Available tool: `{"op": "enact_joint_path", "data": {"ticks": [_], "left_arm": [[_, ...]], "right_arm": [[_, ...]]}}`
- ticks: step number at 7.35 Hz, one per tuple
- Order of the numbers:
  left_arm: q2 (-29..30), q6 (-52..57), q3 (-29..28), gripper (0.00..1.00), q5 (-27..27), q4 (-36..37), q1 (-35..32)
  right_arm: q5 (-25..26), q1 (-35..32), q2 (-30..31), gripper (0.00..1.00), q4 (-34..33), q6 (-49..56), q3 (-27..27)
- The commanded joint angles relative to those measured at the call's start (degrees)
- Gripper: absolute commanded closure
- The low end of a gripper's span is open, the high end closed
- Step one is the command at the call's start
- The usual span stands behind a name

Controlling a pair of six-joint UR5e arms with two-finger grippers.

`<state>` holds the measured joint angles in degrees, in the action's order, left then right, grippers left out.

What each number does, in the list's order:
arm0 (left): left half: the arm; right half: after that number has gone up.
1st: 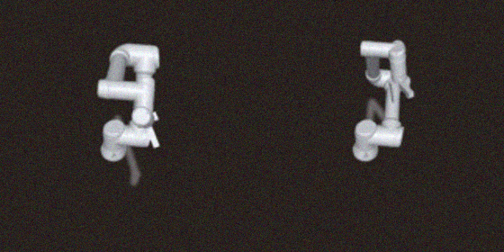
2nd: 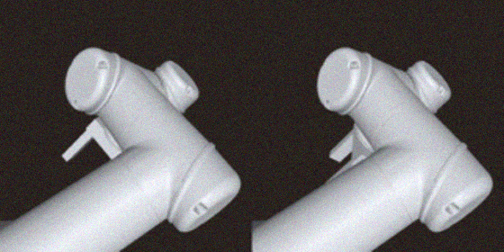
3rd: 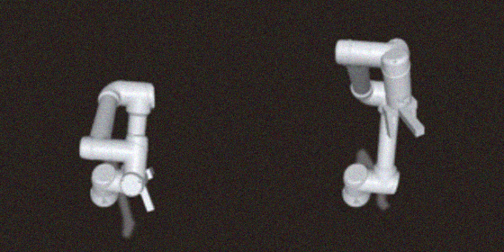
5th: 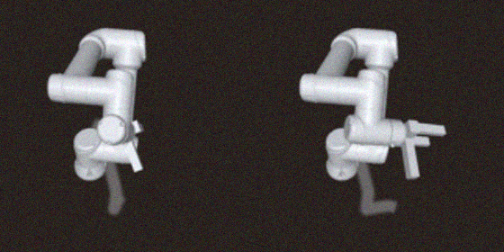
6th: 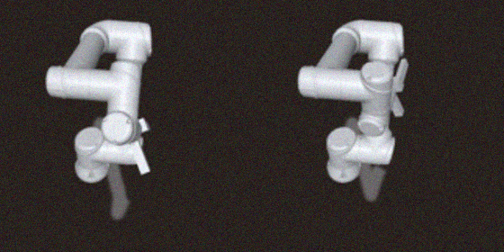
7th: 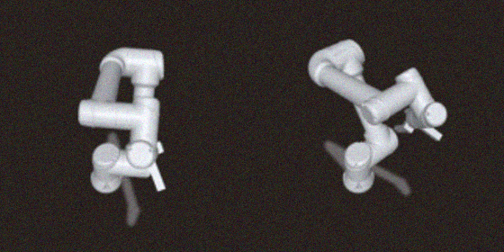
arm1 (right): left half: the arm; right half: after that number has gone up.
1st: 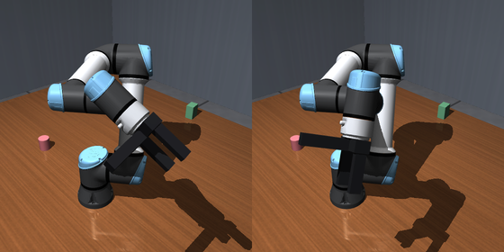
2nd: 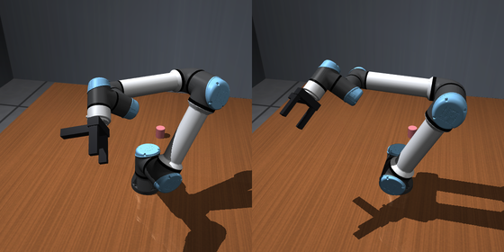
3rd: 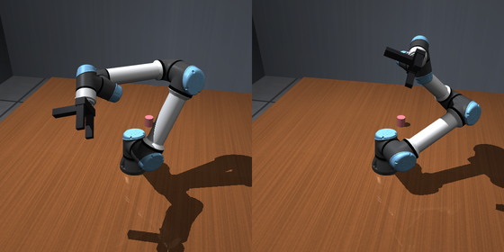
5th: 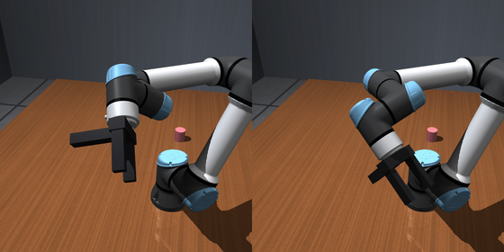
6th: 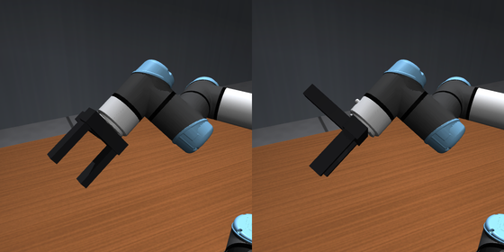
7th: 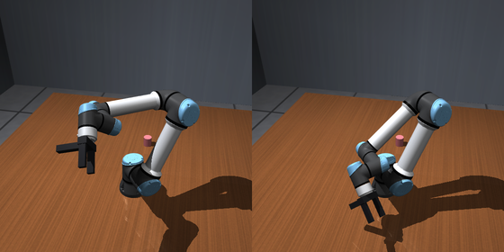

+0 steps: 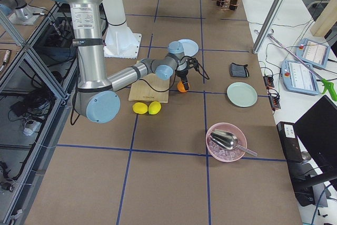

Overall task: Pick orange to plate
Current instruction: 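Reach the right gripper down over the orange, then close the right gripper on the orange and lift it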

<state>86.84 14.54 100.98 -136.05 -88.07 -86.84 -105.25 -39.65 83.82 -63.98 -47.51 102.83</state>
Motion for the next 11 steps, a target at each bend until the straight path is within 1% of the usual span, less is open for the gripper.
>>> {"op": "enact_joint_path", "data": {"ticks": [1, 4, 5, 6, 7, 8, 9, 10, 11], "left_arm": [[0.0, 0.05, 0.01, 0.0, 0.0, 0.0, 0.0], [0.0, 0.14, 0.09, 0.0, 0.0, 0.0, 0.0], [0.0, 0.14, 0.09, 0.0, 0.0, 0.0, -0.08], [0.0, 0.23, 0.01, 0.0, 0.0, 0.0, -0.08], [0.0, 0.23, 0.01, 0.0, 0.0, 0.0, 0.0], [0.0, 0.32, 0.01, 0.0, 0.0, 0.0, -0.08], [-0.09, 0.32, 0.01, 0.0, 0.0, 0.0, -0.08], [0.0, 0.32, 0.01, 0.0, 0.0, 0.0, -0.08], [0.0, 0.32, 0.01, 0.0, 0.0, 0.0, -0.08]], "right_arm": [[0.4, 0.97, -0.23, 0.0, 0.0, -0.03, -0.79], [2.06, 2.03, -0.59, 0.01, 0.0, -0.03, -1.94], [1.98, 2.03, -0.76, 0.45, 0.0, -0.03, -1.76], [1.72, 2.03, -0.76, 0.84, 0.0, -0.03, -1.15], [1.54, 2.03, -1.03, 0.91, -0.7, -0.12, 2.51], [1.54, 2.12, -3.9, 0.88, -1.05, -3.78, 3.94], [1.63, 2.9, -13.15, 0.86, -8.1, -9.99, 2.65], [2.15, 4.48, -23.6, 0.79, -21.49, -12.58, 2.03], [3.89, 7.45, -29.18, 0.77, -25.88, -16.87, 0.37]]}}
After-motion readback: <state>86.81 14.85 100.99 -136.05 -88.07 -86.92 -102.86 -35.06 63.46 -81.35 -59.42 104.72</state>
